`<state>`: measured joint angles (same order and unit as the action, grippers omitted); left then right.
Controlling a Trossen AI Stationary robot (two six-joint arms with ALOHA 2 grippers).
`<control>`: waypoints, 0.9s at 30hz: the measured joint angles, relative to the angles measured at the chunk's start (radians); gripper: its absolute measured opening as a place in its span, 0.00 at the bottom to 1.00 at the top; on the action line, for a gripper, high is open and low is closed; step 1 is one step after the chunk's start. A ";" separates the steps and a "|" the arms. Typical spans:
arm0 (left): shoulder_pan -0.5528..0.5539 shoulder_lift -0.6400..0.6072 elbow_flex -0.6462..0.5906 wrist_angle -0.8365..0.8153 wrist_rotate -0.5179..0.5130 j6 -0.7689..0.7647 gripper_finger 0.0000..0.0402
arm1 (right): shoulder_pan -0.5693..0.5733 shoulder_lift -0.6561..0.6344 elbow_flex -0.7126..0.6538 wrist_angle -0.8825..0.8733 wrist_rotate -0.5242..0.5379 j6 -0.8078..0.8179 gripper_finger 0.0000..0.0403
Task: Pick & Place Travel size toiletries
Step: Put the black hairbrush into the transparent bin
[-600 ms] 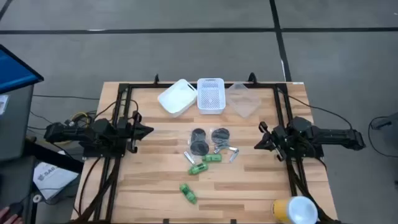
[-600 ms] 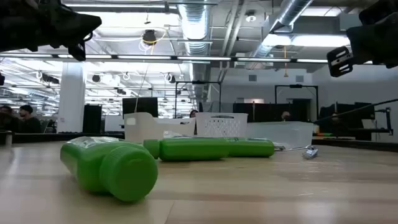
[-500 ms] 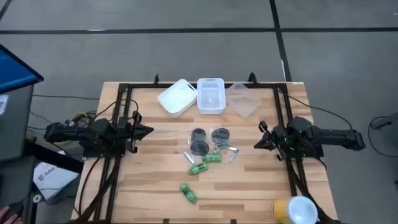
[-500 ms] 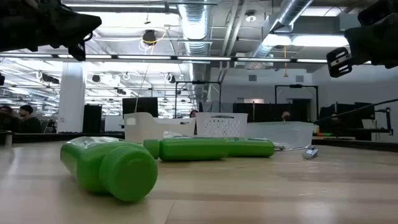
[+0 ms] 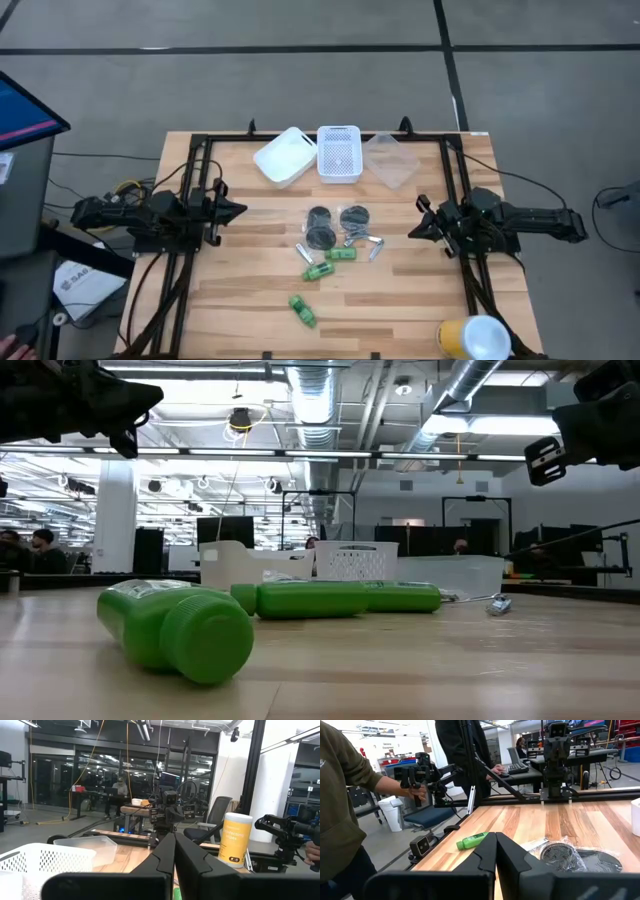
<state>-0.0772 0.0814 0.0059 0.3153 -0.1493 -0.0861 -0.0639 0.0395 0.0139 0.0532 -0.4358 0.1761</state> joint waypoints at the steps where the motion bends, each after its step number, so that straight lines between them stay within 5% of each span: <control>1: 0.000 0.000 0.000 0.000 0.000 0.000 0.00 | 0.000 0.000 0.000 0.000 0.000 0.000 0.00; 6: 0.000 0.000 0.000 0.002 0.000 0.000 0.00 | 0.000 0.000 -0.003 0.051 0.038 0.024 0.00; 11: 0.000 0.000 0.000 0.009 0.000 -0.001 0.00 | -0.003 0.002 0.099 0.280 0.284 -0.024 0.00; 17: 0.000 0.000 0.000 0.019 0.000 -0.001 0.00 | -0.003 0.198 0.435 -0.113 0.609 -0.112 0.02; 27: 0.000 0.000 0.000 0.024 0.000 -0.001 0.00 | -0.005 0.765 0.954 -0.599 0.697 -0.038 0.35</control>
<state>-0.0772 0.0814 0.0059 0.3389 -0.1490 -0.0870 -0.0685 0.8045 0.9677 -0.5462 0.2612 0.1377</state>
